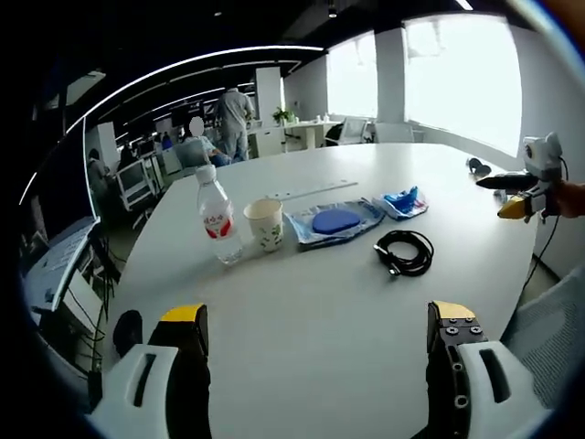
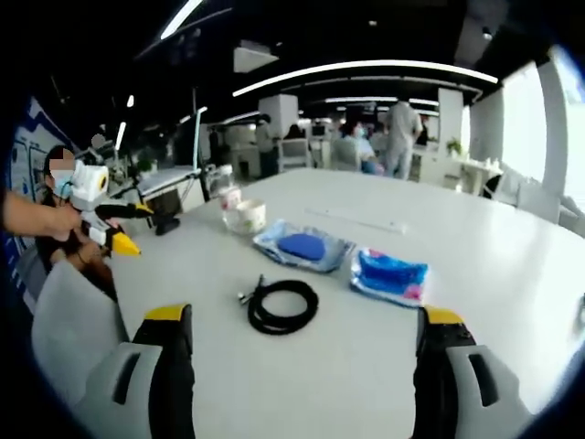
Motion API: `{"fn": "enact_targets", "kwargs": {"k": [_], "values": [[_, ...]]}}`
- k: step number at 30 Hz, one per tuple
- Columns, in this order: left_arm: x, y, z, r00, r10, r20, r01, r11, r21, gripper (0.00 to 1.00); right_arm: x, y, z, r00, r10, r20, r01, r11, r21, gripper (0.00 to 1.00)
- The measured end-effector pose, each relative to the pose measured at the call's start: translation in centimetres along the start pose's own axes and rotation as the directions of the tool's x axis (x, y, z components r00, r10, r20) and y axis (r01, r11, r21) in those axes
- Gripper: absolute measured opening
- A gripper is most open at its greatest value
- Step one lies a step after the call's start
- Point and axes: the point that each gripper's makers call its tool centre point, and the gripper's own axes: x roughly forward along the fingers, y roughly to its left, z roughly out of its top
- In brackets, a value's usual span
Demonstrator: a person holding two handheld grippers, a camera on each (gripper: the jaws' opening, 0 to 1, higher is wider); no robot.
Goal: Arrange the tabletop items into an orderly group along one side of the table until the central work area is clear of visible clutter.
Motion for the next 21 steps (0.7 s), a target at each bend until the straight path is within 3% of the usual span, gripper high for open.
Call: {"fn": "enact_targets", "kwargs": {"k": [14, 21], "values": [[-1.7, 0.6, -0.5, 0.999, 0.041, 0.016, -0.041, 0.999, 0.007, 0.98, -1.5, 0.5, -1.5, 1.0, -0.018, -0.006, 0.018, 1.0, -0.021, 1.0], [-2.1, 0.2, -1.0, 0.999, 0.046, 0.018, -0.046, 0.999, -0.004, 0.98, -1.7, 0.9, -1.0, 1.0, -0.026, 0.013, 0.027, 0.999, -0.032, 1.0]]}}
